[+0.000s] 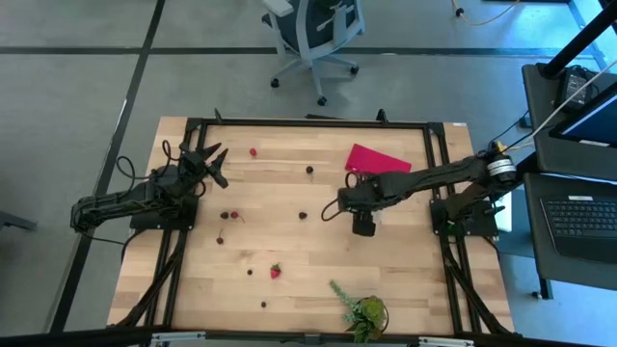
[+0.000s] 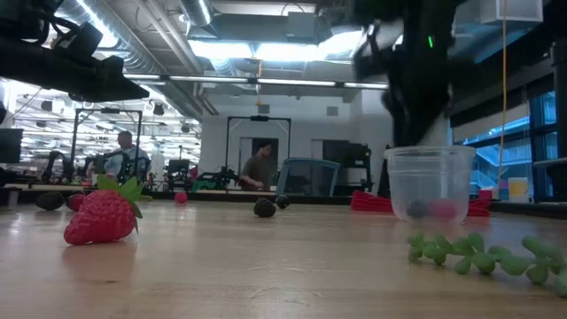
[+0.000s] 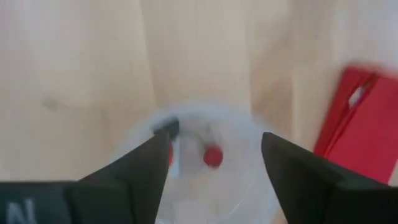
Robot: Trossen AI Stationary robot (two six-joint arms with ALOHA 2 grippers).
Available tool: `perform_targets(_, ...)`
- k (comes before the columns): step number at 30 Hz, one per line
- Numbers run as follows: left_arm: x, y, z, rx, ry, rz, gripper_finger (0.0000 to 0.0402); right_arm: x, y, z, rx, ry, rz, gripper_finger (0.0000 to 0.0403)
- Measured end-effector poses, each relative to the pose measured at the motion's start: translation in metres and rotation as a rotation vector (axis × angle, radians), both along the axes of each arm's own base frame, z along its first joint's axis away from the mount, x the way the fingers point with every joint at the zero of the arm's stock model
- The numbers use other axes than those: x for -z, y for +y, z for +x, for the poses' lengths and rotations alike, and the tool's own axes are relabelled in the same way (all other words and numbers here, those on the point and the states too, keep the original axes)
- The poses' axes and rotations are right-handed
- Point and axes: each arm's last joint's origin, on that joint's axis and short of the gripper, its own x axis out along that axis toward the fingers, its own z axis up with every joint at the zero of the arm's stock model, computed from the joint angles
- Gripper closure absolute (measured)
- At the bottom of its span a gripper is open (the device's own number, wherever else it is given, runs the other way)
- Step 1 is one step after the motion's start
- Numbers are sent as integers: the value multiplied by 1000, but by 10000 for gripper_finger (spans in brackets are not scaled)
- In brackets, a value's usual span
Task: Pick and placing Produce into tupperware
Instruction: Put the right blackberry into the transparent container
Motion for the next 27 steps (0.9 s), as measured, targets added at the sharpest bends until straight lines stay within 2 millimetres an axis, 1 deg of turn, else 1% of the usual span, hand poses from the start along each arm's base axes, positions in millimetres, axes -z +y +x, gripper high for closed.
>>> perform_targets(3,0,0,0,0,0,0,278,-31,-1,-8,-40,-176,4,142)
perform_targets(5,0,0,0,0,-1,0,278,-46,-2,-18,-62,-307,5,141)
perform_targets(8,0,0,0,1,-21,-15,278,-55,-3,-38,-65,-475,14,141)
perform_targets(11,0,0,0,1,-30,-20,278,-51,-5,-58,-69,-616,21,141)
perform_targets(16,0,0,0,1,-31,-20,278,-44,-7,-83,-138,-844,-23,141)
perform_targets(19,-1,0,0,2,-51,-27,278,-41,-8,-92,-156,-963,-43,141)
perform_targets(21,-1,0,0,5,-84,-52,278,-35,-9,-96,-162,-1013,-49,141)
perform_targets(24,-1,-1,1,40,-146,-103,278,-23,-9,-99,-171,-1052,-59,141)
perform_targets(27,-1,-2,2,107,-153,-115,278,-11,-9,-101,-173,-1049,-61,141)
